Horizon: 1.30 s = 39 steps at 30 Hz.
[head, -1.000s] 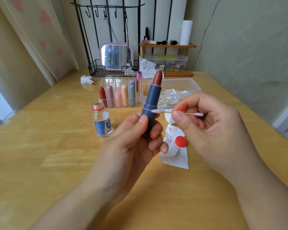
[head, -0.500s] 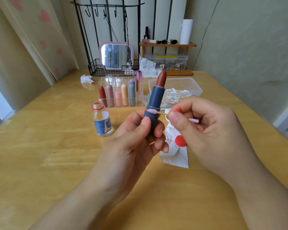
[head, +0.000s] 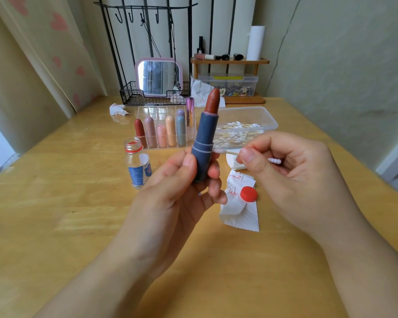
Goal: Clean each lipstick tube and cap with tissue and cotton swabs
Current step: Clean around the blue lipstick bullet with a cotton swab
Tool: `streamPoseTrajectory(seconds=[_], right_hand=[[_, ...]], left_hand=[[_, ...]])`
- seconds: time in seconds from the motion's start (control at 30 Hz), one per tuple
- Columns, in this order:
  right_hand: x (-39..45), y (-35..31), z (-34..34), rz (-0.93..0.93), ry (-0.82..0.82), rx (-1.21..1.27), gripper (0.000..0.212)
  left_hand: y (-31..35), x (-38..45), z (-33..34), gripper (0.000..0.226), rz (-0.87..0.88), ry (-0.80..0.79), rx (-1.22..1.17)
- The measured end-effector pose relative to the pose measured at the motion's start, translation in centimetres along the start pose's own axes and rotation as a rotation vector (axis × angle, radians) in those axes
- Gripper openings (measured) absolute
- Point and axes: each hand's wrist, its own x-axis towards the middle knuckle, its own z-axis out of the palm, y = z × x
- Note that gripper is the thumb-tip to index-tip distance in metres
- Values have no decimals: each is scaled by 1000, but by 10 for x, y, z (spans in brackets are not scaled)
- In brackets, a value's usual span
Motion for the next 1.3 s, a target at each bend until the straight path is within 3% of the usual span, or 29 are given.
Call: streamPoseTrajectory(seconds=[0.23, 0.37, 0.53, 0.63, 0.83, 0.97, 1.1, 1.2, 1.3], right_hand=[[-2, -3, 4, 14, -44, 126, 14], [1, -1, 0, -17, -35, 37, 19], [0, 0, 1, -20, -30, 29, 18], [0, -1, 1, -16, -23, 30, 19], [1, -1, -1, -20, -53, 41, 22], [-2, -7, 3, 86, -144, 296, 18], [3, 5, 2, 35, -63, 46, 20], [5, 13, 2, 103, -47, 13, 16], [6, 25, 2, 205, -37, -48, 17]], left_hand=[[-5, 3, 2, 35, -80, 0, -48], [-1, 0, 3, 36, -155, -55, -152], [1, 0, -1, 20, -136, -136, -190], [1, -1, 1, 7, -108, -100, -136], [-2, 3, -2, 26, -112, -86, -105], [-6, 5, -2, 34, -151, -59, -65], [-2, 4, -3, 35, -177, -72, -114], [1, 6, -8, 33, -167, 2, -91], [-2, 13, -19, 28, -144, 238, 107]])
